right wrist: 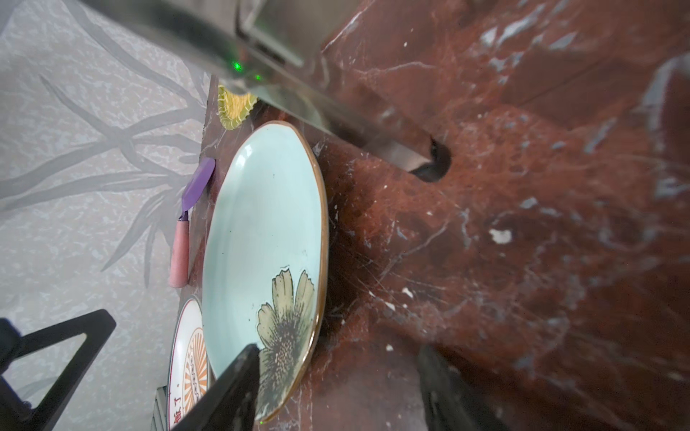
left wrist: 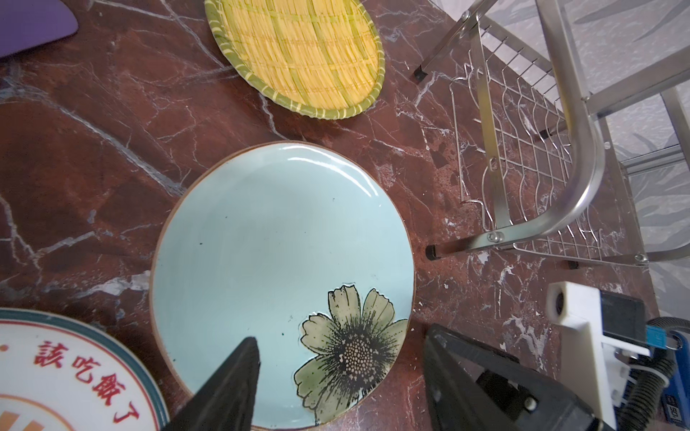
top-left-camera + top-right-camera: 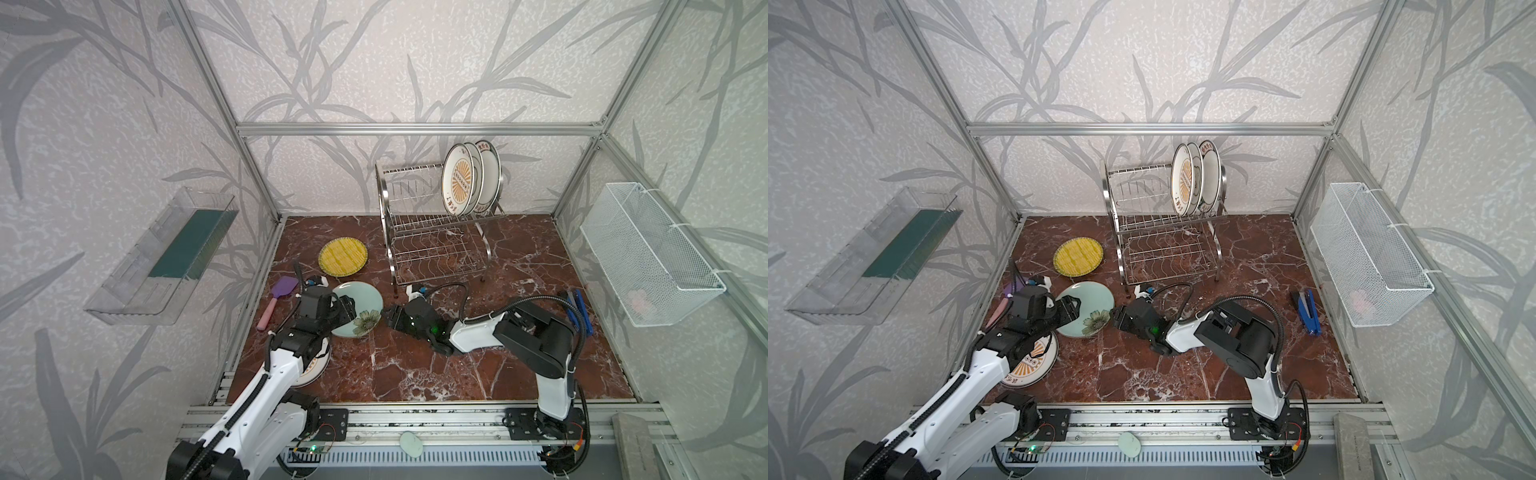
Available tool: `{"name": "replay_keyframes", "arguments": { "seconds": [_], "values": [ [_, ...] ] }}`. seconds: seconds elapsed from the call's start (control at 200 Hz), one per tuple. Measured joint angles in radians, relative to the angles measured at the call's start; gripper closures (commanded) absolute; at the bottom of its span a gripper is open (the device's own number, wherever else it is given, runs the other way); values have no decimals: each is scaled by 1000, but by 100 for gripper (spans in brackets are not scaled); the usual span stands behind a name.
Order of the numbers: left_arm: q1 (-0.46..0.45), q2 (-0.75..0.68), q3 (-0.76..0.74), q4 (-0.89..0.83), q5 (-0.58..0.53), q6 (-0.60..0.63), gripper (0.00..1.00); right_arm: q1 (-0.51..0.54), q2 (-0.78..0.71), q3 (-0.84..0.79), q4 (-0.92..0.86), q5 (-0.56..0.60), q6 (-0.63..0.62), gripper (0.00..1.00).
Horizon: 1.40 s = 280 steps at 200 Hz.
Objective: Load the plates into the dish rack
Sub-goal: 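Move the right gripper to the teal flower plate's rim nearest the rack, then grip the teal flower plate rim with the right gripper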
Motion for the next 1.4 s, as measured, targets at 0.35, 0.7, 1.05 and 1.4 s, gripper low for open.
{"name": "replay_keyframes", "arguments": {
  "seconds": [0.35, 0.7, 1.05, 1.4],
  "values": [
    [0, -18, 0, 0, 13, 0, 33, 0, 83, 91, 12, -49, 44, 50],
    [0, -19, 0, 0, 15, 0, 33, 0, 111, 110, 18, -57, 71, 63],
    [1, -19, 0, 0, 15, 0, 33, 0, 148, 156, 20, -64, 81, 67],
    [1, -24, 0, -6, 15, 0, 33, -1, 159, 164, 16, -68, 87, 77]
  ]
}}
